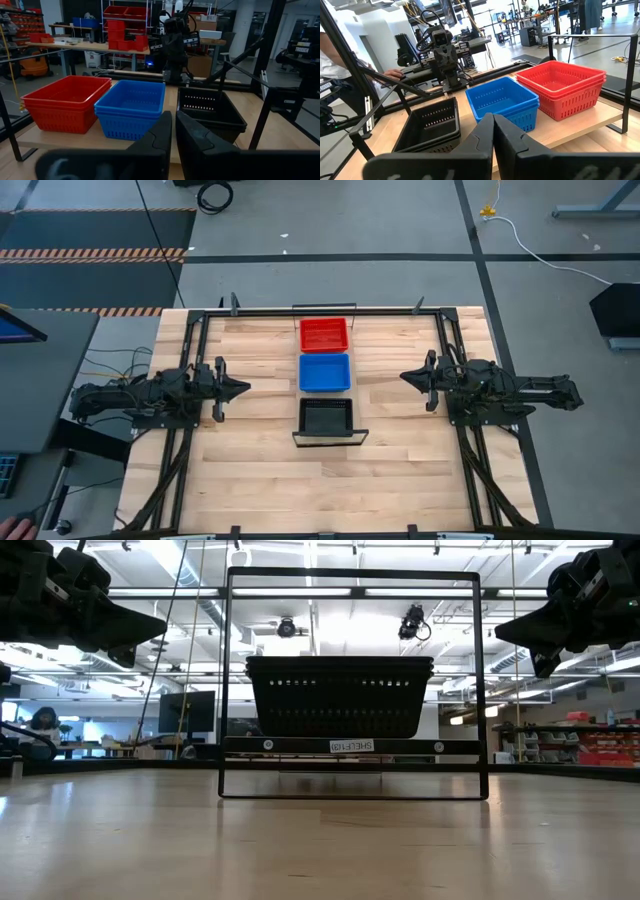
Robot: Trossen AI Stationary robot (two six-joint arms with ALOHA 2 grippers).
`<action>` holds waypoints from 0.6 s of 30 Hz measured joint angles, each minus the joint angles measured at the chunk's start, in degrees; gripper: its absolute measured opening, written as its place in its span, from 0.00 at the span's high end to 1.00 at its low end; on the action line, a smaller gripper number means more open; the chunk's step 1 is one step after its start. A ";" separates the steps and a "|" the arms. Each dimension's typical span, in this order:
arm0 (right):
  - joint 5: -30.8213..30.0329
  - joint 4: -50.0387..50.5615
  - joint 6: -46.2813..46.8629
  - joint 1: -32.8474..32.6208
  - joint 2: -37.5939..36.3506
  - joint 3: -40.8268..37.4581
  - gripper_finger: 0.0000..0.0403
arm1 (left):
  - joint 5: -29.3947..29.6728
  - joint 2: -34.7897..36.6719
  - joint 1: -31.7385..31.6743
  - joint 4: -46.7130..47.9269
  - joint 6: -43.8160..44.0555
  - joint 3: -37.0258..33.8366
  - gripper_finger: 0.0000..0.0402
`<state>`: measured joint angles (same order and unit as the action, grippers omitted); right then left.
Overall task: Stack baskets on shelf by color
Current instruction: Return to Home Position
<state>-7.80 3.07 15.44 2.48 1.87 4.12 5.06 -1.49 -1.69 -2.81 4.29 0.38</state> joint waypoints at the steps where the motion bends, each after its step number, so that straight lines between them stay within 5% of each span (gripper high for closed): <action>1: -0.01 0.00 0.00 0.00 0.00 0.00 0.97 | 0.01 0.01 0.00 -0.01 0.00 0.00 0.92; 18: 0.01 0.02 0.01 0.02 -0.01 0.00 0.96 | 0.00 0.02 -0.02 0.00 0.00 0.00 0.94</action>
<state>-7.79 3.09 15.45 2.50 1.86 4.12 5.06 -1.48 -1.72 -2.81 4.29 0.38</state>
